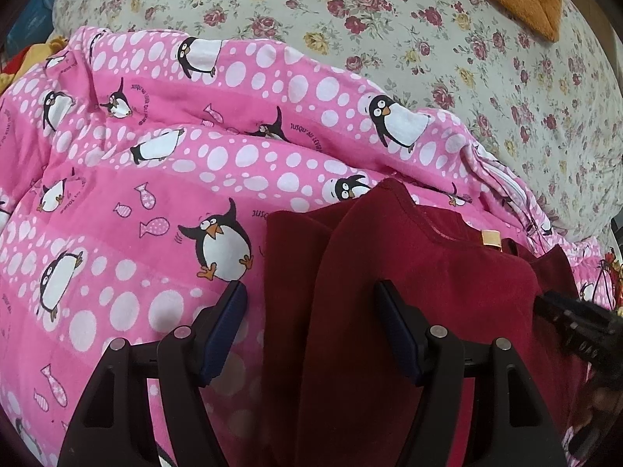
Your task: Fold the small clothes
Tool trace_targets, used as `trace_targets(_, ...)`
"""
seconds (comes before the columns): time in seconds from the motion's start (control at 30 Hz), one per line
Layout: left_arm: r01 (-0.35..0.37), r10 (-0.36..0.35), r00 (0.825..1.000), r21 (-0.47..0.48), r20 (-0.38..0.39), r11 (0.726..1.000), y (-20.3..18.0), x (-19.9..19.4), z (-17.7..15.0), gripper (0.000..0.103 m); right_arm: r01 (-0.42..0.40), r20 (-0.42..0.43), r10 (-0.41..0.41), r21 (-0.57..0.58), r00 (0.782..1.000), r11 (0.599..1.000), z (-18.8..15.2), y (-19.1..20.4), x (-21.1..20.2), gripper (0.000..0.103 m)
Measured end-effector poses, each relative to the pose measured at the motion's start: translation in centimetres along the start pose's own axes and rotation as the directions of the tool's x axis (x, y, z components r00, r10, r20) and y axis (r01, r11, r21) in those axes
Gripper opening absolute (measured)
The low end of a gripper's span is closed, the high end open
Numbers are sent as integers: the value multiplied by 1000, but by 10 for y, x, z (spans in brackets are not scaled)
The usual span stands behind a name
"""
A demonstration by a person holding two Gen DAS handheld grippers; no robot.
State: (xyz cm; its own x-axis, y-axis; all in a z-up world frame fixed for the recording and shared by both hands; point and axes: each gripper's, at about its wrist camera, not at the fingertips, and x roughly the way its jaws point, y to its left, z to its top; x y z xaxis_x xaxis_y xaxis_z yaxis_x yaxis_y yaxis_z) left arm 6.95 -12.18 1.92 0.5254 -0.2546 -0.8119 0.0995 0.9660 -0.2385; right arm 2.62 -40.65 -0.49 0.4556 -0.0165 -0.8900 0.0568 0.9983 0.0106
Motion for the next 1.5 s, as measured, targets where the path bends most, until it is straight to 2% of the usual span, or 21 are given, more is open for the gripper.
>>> trace_targets(0.1, 2, -2, 1000, -1, 0, 1000, 0, -1, -1, 60, 9, 48, -8, -27, 999, 1000, 12, 11, -20, 44)
trace_targets(0.17, 6, -6, 1000, -1, 1, 1000, 1, -2, -2, 60, -54, 76, 58, -54, 995, 997, 18, 27, -31, 44)
trace_targets(0.23, 12, -12, 1000, -1, 0, 1000, 2, -3, -3, 60, -107, 58, 112, -74, 992, 991, 23, 46, -33, 44)
trace_targets(0.37, 26, -26, 1000, -4, -12, 1000, 5, -4, -3, 60, -176, 9, 179, -142, 984, 974, 26, 96, -15, 44)
trace_targets(0.53, 33, -33, 999, -1, -27, 999, 7, -4, -4, 60, -144, -20, 143, -184, 990, 972, 37, 138, 23, 44)
trace_targets(0.7, 59, -61, 997, -23, -57, 998, 14, -6, -2, 60, -130, -14, 129, -140, 992, 982, 51, 139, 44, 44)
trace_targets(0.83, 75, -80, 994, -65, -74, 995, 23, -21, -7, 60, -128, 11, 131, -148, 991, 981, 50, 140, 37, 44)
trace_targets(0.87, 73, -78, 994, -71, -74, 995, 24, -25, -9, 60, -160, 18, 163, -134, 986, 978, 48, 137, 29, 44)
trace_targets(0.97, 82, -91, 993, -111, -77, 990, 30, -40, -19, 60, -230, 19, 233, -105, 972, 967, 43, 132, 12, 50)
trace_targets(1.1, 117, -139, 985, -202, -100, 972, 43, -50, -30, 60, -264, -35, 261, -156, 965, 952, 39, 142, -2, 56)
trace_targets(1.2, 139, -168, 981, -255, -93, 957, 50, -56, -39, 60, -289, -42, 286, -173, 957, 942, 38, 149, -10, 61)
trace_targets(1.33, 138, -157, 985, -221, -71, 965, 45, -60, -48, 60, -356, -64, 350, -158, 934, 921, 48, 171, -7, 74)
trace_targets(1.5, 138, -151, 985, -146, -83, 980, 36, -55, -45, 63, -344, -175, 307, -249, 935, 905, 58, 214, 15, 77)
